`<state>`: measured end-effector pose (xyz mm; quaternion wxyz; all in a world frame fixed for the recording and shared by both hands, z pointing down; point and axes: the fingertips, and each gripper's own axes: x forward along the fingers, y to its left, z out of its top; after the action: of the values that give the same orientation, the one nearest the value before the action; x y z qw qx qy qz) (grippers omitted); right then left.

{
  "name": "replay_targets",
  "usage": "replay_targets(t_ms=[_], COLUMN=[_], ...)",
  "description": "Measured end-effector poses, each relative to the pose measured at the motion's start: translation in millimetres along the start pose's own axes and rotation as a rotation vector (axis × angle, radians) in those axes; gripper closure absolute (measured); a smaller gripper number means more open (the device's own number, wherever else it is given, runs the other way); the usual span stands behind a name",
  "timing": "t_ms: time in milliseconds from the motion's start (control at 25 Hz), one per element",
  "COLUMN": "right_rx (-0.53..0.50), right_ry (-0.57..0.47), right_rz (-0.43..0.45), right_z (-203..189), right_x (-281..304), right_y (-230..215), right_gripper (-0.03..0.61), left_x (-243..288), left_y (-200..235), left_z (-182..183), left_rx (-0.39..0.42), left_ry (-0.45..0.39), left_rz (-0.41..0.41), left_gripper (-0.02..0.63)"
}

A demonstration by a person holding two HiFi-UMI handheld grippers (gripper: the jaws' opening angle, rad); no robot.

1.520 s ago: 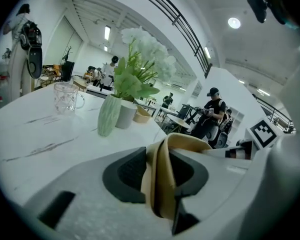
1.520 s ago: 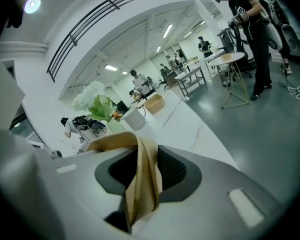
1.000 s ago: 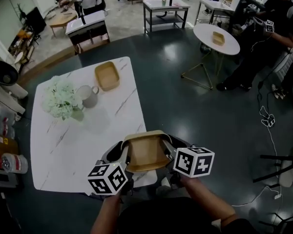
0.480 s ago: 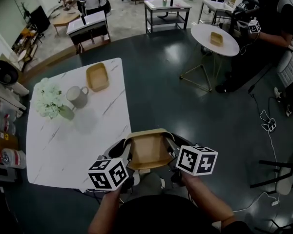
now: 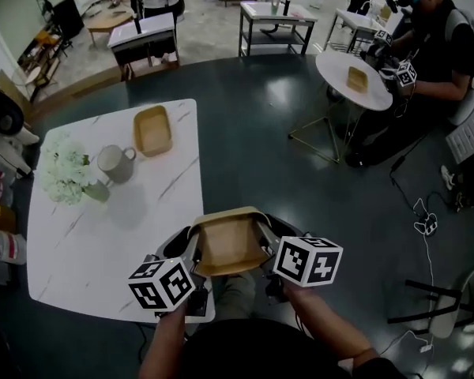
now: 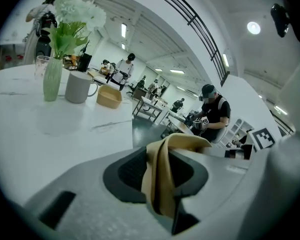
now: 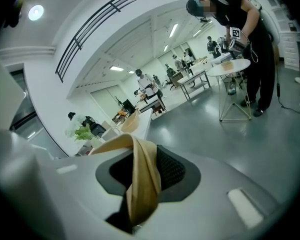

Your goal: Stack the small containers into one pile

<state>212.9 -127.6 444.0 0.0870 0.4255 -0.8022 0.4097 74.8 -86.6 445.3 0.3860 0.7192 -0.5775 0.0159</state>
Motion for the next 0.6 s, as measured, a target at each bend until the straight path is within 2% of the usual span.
replay_targets(t_ms=[360, 480, 600], right_rx=[-0.063, -0.089, -0.124], right_ry=[0.119, 0.178, 0.203], right_rz=[0.076, 0.090, 0.102], right_z=[22, 27, 38], right_x=[70, 82, 94], right_y=[8, 13, 21], right_gripper=[0.486, 0.486, 0.486], left_x=[24, 24, 27], left_y=[42, 47, 52], left_z=[25, 27, 37], left_rx=[-0.121, -0.174, -0.195], left_ry=[-0.067, -0.077, -0.090], left_rz=[0.100, 0.130, 0.140], left_gripper=[0.532, 0.531, 0.531])
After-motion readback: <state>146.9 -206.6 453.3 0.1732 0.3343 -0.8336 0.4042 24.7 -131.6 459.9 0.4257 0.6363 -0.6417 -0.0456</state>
